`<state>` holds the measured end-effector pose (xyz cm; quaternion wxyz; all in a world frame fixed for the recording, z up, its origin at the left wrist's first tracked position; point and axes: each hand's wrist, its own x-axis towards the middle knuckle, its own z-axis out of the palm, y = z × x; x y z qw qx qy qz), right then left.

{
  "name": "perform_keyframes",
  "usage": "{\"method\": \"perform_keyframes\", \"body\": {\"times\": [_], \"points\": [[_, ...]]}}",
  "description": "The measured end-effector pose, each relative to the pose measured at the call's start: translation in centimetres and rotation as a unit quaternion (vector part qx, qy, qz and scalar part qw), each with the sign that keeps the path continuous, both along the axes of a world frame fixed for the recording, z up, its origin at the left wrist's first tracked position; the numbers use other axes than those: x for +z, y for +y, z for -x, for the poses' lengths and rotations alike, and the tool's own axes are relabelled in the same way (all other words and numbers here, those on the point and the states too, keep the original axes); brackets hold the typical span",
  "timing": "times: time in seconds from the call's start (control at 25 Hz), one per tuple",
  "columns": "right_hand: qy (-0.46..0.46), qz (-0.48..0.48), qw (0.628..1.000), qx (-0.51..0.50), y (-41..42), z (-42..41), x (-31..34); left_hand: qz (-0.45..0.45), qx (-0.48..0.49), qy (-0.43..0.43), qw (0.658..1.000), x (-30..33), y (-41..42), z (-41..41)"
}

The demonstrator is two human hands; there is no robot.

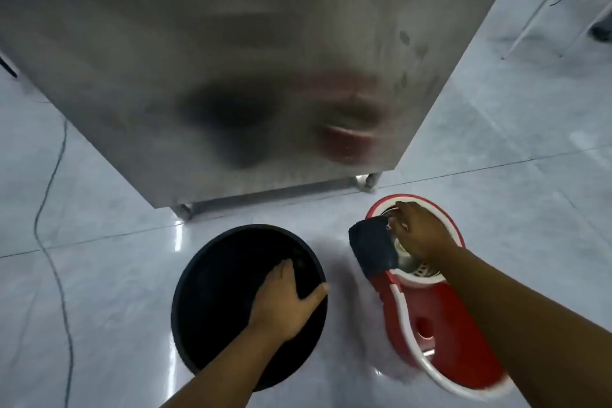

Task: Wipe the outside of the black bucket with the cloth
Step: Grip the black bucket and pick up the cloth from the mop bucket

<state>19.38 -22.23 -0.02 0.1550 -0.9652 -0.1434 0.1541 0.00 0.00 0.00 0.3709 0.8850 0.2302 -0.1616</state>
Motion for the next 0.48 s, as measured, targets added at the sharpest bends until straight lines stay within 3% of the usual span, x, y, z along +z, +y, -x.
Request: {"method": "perform_keyframes", "body": {"times": [0.08,0.16,0.32,0.48], "points": [[0.051,-0.040,0.997,-0.048,-0.5,-0.6,-3.7,0.108,0.045,0.043,0.992,-2.9,-1.9,-0.5],[0.103,-0.079,0.988,-0.081,-0.7,-1.3,-7.0,0.157,0.059,0.068,0.984,-5.3,-3.3,-1.2],[0.218,-0.196,0.941,-0.167,-1.5,-3.5,-13.8,0.110,0.024,0.061,0.992,-9.5,-4.7,-2.0],[0.282,-0.234,0.907,-0.207,-0.3,-4.4,-14.3,0.045,0.008,0.012,0.999,-11.7,-5.3,-2.7]]}}
